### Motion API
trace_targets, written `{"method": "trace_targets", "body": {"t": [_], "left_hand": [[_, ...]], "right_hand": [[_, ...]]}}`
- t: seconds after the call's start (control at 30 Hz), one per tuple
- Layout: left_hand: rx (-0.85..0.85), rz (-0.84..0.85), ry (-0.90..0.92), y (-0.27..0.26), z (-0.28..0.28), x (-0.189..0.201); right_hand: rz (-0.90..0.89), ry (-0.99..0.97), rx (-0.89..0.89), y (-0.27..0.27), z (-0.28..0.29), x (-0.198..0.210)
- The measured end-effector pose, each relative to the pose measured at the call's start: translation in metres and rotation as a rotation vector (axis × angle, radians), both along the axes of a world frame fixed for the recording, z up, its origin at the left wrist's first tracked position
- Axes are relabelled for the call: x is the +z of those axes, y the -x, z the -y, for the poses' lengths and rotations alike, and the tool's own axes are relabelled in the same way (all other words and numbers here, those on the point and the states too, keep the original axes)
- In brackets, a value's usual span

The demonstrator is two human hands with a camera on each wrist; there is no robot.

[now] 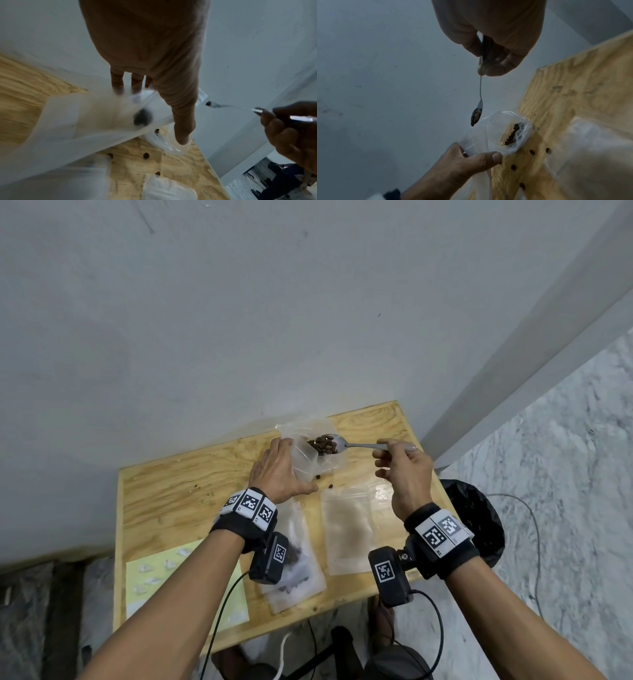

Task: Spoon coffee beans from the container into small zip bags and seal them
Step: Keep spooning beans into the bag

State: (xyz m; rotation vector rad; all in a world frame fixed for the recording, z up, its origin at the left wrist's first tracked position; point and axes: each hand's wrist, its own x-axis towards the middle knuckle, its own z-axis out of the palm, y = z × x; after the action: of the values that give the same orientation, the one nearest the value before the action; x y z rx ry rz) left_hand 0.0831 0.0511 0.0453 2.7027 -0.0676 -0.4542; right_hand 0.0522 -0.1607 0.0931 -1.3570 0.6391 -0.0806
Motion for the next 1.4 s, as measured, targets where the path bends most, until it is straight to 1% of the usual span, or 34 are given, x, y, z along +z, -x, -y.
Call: {"method": "trace_targets", "body": {"t": [0.2,0.27,0.37,0.5,0.7,0.8,0.93,1.03,1.1,1.17,1.27,1.4], "left_hand": [[0.003,-0.003,0.022,-0.003,0.003,0.001],[0.007,-0.002,0.025,-0.004,0.001,0.001],[0.018,0.006,0.037,-0.003,-0.002,0.002],[0.025,0.009,0.05,-0.001,-0.003,0.005],[0.008,0.015,0.081,0.004,-0.001,0.006],[-0.026,0.022,0.107,0.009,0.006,0.007],[-0.054,0.039,0.134,0.012,0.012,0.008],[-0.084,0.049,0.118,0.012,0.012,0.008],[-0.077,0.046,0.103,0.012,0.01,0.007],[-0.063,0.044,0.09,0.011,0.008,0.006],[-0.035,0.034,0.068,0.009,0.005,0.005],[-0.013,0.027,0.047,0.008,0.001,0.003]], "right_hand": [[0.143,0.244,0.139,0.005,-0.017,0.009],[0.176,0.307,0.13,0.007,-0.019,0.01],[0.196,0.35,0.071,0.009,-0.015,0.006],[0.137,0.412,0.037,0.01,-0.01,-0.016],[-0.006,0.421,0.115,-0.003,-0.031,-0.054],[-0.005,0.398,0.119,-0.017,-0.048,-0.068],[-0.007,0.49,0.156,-0.022,-0.061,-0.085],[-0.116,0.388,0.106,-0.023,-0.059,-0.094],[-0.211,0.239,0.009,-0.027,-0.056,-0.095],[-0.255,0.082,-0.073,-0.028,-0.049,-0.089],[-0.235,-0.028,-0.108,-0.025,-0.037,-0.075],[-0.174,-0.053,-0.07,-0.013,-0.018,-0.055]]}}
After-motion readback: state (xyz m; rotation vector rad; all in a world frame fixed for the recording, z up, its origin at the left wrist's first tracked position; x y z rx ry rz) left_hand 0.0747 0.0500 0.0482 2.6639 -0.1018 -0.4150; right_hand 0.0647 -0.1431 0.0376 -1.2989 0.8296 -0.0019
